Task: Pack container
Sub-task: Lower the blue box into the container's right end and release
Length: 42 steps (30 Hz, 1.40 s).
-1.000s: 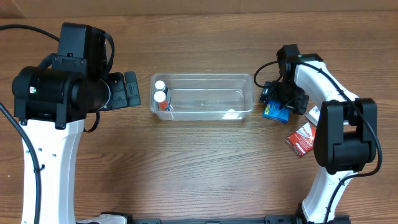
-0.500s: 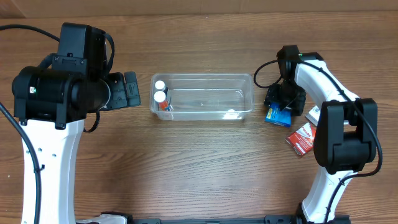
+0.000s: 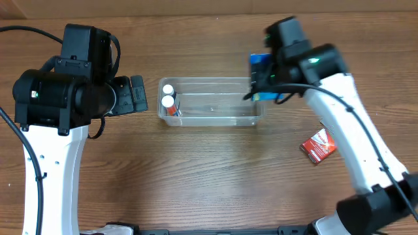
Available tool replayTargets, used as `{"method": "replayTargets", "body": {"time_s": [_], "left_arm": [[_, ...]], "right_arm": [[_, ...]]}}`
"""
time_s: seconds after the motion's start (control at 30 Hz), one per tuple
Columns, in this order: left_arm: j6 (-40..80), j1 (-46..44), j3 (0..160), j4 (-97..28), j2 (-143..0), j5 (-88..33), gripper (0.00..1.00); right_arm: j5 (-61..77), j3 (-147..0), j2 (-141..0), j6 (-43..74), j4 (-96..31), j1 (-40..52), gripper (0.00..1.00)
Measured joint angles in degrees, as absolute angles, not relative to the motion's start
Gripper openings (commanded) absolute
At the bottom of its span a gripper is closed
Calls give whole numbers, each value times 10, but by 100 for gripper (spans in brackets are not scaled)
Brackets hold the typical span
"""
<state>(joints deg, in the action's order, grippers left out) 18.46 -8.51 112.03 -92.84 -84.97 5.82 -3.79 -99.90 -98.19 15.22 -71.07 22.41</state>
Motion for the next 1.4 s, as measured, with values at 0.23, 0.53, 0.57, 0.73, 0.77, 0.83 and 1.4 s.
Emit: {"method": "replayTargets", "body": {"time_s": [0.23,0.53,0.57,0.73,0.77,0.83,1.4], "left_arm": [[185,-85,1120,-931,-850,58,100],[185,-85,1120,-931,-850,58,100],[185,-85,1120,-931,-850,58,100],[185,-85,1120,-931,-850,58,100],[185,-85,1120,-931,-850,58,100],[185,-85,1120,-931,-850,58,100],[185,-85,1120,-931,-850,58,100]], "right_arm": [[-36,-981,-1068,161,-688,248,74],[-36,-981,-1130,165,-667,248,74],[-36,-981,-1138,165,-666,248,74],[-36,-981,-1153,165,-660,248,79],[-36,-981,-1154,165,-660,248,79],[-36,-981,-1157,165,-659,248,77],[-31,-981,-1159,165,-691,249,100]]}}
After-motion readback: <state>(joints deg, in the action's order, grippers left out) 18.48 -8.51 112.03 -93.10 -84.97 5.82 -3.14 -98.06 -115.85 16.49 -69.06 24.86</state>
